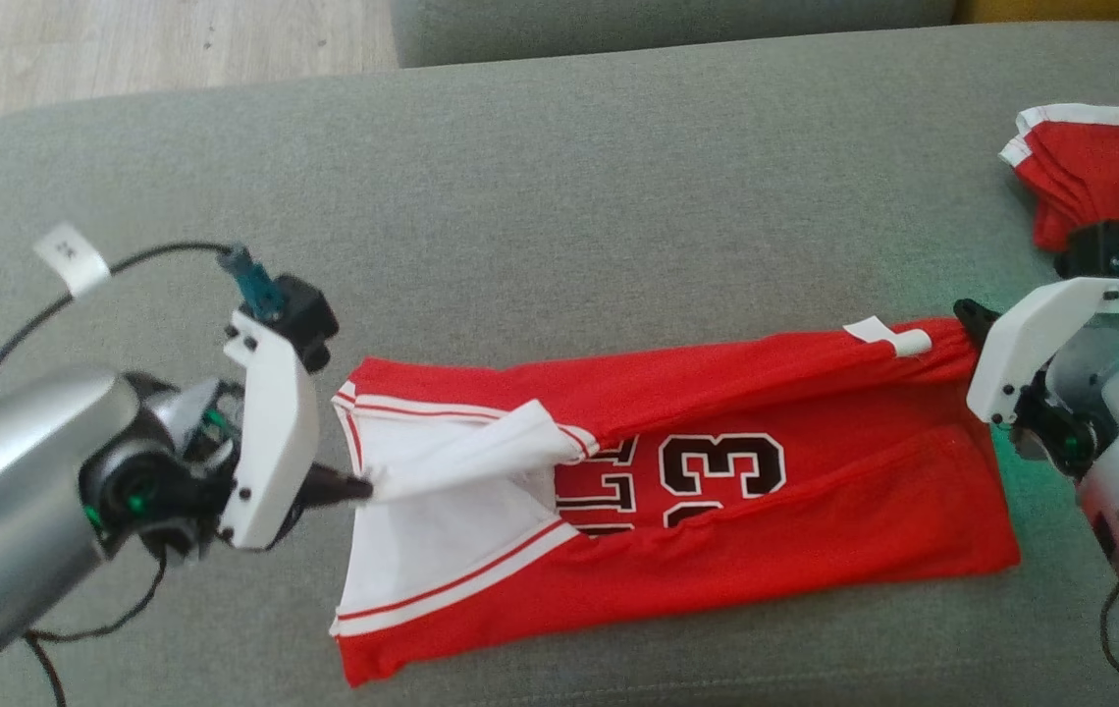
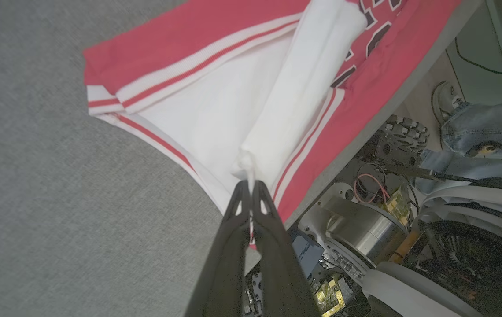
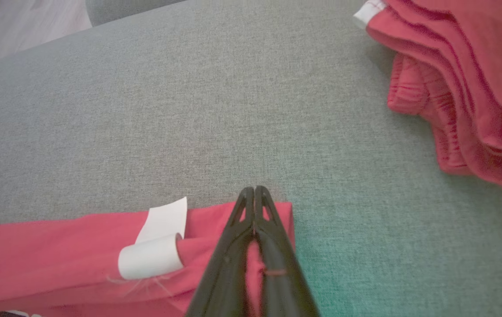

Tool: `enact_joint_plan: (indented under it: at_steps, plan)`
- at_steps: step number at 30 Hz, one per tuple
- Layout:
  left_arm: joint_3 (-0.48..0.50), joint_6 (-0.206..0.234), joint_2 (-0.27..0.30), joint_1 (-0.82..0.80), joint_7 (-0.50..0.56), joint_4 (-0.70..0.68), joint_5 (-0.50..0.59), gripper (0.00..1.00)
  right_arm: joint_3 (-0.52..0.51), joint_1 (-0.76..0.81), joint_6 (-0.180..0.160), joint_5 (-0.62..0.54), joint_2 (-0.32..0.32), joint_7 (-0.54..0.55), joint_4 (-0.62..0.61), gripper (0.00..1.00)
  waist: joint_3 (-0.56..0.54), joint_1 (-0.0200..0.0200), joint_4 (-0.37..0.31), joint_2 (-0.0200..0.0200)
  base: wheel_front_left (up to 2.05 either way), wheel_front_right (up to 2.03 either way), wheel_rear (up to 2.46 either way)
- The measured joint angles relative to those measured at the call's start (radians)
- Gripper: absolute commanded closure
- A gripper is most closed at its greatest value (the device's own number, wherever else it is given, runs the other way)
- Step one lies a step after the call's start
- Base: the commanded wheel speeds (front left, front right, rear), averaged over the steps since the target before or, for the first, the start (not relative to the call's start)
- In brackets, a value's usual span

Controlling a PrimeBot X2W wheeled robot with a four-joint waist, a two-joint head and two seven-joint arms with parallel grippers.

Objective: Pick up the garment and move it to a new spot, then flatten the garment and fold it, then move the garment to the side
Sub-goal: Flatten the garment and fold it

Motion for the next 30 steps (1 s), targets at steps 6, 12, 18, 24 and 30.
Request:
enact_joint_plan:
  at_steps: [6, 12, 18, 24, 30]
  plan:
    - [-0.002, 0.000, -0.004, 0.054, 0.011, 0.003, -0.003, 1.00, 0.035, 0.004, 0.000, 0.025, -0.008, 0.040, 0.000, 1.00, -0.005, 0.0000, -0.006, 0.0000, 0.00, 0.00, 0.00]
    - [-0.003, 0.000, -0.018, 0.110, 0.012, 0.021, -0.007, 1.00, 0.071, 0.038, 0.000, 0.055, -0.013, 0.077, 0.001, 1.00, -0.016, 0.0000, -0.011, 0.0000, 0.00, 0.00, 0.00]
    - [-0.002, 0.000, -0.039, 0.133, 0.000, 0.053, -0.007, 0.00, 0.080, 0.047, 0.000, 0.089, -0.013, 0.107, 0.004, 0.00, -0.023, 0.0000, -0.014, 0.0000, 0.00, 0.00, 0.00]
    - [-0.003, 0.000, -0.052, 0.143, -0.033, 0.070, -0.006, 0.00, 0.084, 0.054, 0.000, 0.105, -0.017, 0.088, -0.006, 0.00, -0.044, 0.0000, -0.014, 0.0000, 0.00, 0.00, 0.00]
    - [0.046, 0.000, -0.037, 0.138, -0.149, 0.043, 0.010, 0.00, 0.063, 0.065, 0.000, 0.117, -0.053, -0.017, -0.067, 0.00, -0.074, 0.0000, -0.008, 0.0000, 0.00, 0.00, 0.00]
